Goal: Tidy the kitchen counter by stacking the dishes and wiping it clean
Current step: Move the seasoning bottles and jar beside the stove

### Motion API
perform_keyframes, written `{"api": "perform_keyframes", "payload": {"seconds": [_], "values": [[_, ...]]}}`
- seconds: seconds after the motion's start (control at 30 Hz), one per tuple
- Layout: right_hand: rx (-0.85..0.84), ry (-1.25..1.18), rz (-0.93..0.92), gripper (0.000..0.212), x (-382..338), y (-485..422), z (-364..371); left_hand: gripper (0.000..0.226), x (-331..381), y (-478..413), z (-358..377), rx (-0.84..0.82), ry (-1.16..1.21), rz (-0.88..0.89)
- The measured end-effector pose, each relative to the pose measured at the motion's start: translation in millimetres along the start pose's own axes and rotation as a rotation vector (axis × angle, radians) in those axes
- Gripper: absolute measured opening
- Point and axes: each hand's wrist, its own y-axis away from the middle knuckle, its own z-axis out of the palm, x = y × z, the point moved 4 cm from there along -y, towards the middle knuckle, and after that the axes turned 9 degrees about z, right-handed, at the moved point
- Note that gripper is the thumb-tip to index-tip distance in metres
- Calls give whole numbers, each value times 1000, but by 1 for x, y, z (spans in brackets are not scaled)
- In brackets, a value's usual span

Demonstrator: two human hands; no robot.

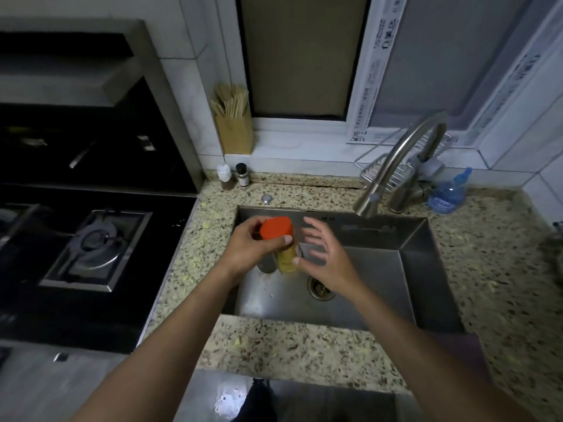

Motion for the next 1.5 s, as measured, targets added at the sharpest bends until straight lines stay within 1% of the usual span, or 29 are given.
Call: {"api": "perform_keyframes", "payload": {"seconds": [0.1,0.2,0.37,0.5,0.6,0.7,0.87,0.93,1.0,1.03,1.1,1.17,1.2,1.23,1.27,1.3,1.33,1.37,1.43,1.5], "values": [[6,-27,66,78,7,-23,17,57,-10,-11,-33,84,-1,-14],[-14,-37,131,74,14,-46,35,50,-22,-25,-65,164,-72,-47],[-40,-61,191,64,21,-85,58,59,-39,-62,-112,237,-270,-72],[-52,-109,240,54,28,-121,67,64,-44,-105,-142,235,-508,-5],[-52,-123,269,54,25,-147,76,64,-48,-144,-163,219,-642,-3],[-69,-198,327,50,25,-176,83,71,-53,-183,-180,204,-752,-13],[-62,-400,455,33,29,-213,93,75,-67,-238,-198,184,-837,-92],[-81,-438,494,30,33,-228,99,67,-77,-261,-200,191,-892,-112],[-86,-486,529,34,37,-242,106,54,-69,-270,-197,174,-956,-153],[-80,-526,548,40,39,-249,109,51,-67,-275,-196,158,-983,-175],[-58,-616,592,51,43,-261,114,52,-66,-283,-195,135,-1003,-233],[-32,-640,637,53,47,-272,118,49,-71,-294,-194,108,-1023,-256],[-26,-559,630,49,47,-277,121,46,-73,-299,-194,98,-1033,-255],[-32,-385,590,42,47,-282,124,45,-75,-305,-194,94,-1035,-247],[-44,-140,524,36,47,-286,126,46,-75,-310,-194,95,-1033,-243],[-65,113,445,35,47,-289,128,47,-74,-314,-195,93,-1032,-228],[-91,318,379,42,52,-291,130,47,-74,-319,-194,88,-1030,-224],[-118,450,348,51,57,-292,132,43,-75,-322,-193,76,-1033,-221],[-140,594,324,64,69,-295,132,33,-73,-328,-193,55,-1047,-201],[-156,674,306,70,76,-297,133,34,-72,-330,-194,37,-1070,-175]]}}
